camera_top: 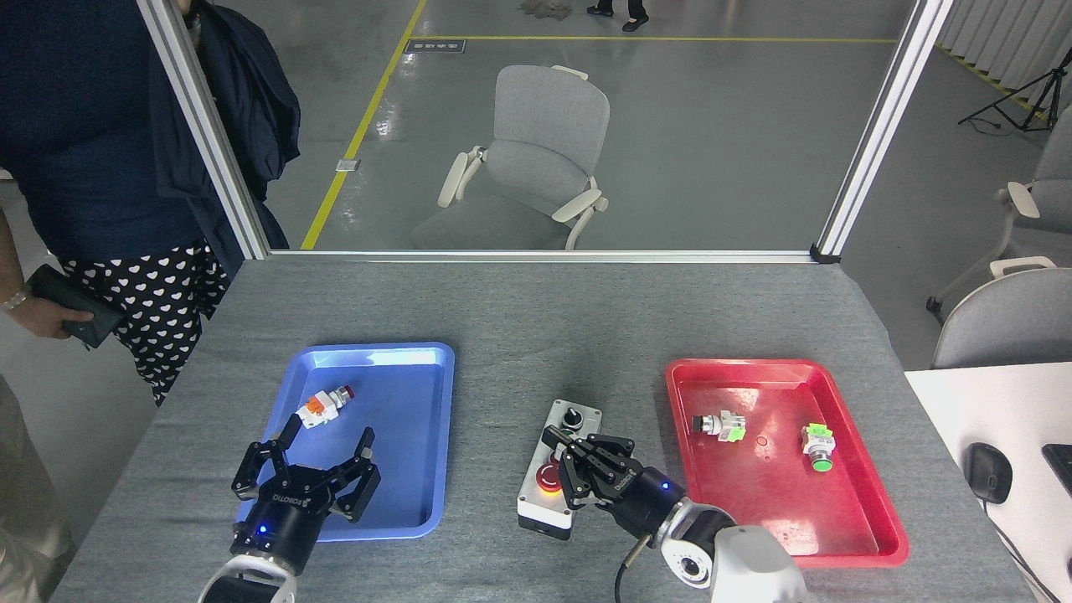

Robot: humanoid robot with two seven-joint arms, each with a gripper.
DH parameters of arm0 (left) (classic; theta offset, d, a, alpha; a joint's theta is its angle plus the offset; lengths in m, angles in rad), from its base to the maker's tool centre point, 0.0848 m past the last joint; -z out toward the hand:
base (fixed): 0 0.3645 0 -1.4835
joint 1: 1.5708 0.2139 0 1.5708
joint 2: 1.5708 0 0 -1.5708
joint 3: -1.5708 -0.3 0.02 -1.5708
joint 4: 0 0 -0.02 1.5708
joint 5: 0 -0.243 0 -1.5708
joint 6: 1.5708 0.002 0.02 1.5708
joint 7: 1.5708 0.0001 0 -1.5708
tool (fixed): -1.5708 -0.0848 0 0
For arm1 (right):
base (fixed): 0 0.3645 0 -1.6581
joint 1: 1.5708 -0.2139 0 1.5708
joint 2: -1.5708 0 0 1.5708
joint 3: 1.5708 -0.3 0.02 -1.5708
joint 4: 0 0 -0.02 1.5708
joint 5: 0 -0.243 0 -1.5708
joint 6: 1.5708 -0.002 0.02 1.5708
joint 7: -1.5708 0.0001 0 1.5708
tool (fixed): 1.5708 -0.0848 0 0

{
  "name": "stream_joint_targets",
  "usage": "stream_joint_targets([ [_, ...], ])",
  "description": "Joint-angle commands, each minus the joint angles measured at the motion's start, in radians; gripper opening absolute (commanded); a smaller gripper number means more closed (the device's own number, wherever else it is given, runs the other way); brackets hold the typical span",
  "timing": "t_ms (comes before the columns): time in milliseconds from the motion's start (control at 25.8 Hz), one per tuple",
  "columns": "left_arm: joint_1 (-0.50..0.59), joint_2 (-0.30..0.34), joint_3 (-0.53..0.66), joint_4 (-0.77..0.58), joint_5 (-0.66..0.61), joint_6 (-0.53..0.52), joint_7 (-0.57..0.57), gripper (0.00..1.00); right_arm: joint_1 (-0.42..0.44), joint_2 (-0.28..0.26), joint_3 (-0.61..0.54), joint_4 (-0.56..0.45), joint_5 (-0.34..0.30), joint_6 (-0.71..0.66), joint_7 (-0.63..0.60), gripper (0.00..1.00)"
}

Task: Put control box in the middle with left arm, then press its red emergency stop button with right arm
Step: 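Move the right gripper to the box and press the red button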

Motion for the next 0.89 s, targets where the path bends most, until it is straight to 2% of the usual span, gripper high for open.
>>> stream_joint_targets([
  [0, 0.005, 0.003, 0.039, 0.002, 0.014, -0.046, 0.002, 0.99, 0.0, -0.006, 0.0, 0.016, 0.001, -0.001, 0.025, 0.0],
  [580, 0.011, 0.005, 0.041, 0.002, 0.014, -0.048, 0.004, 0.99, 0.009, -0.028, 0.004, 0.017, 0.003, -0.045, 0.065, 0.0],
  [696, 0.011, 0.005, 0.042, -0.001, 0.014, -0.046, 0.005, 0.99, 0.009, -0.035, 0.037, 0.017, 0.004, -0.061, 0.065, 0.0],
  [851, 0.022, -0.003, 0.054, -0.007, 0.015, -0.045, 0.02, 0.99, 0.004, -0.054, 0.071, 0.019, 0.052, -0.062, 0.065, 0.0],
])
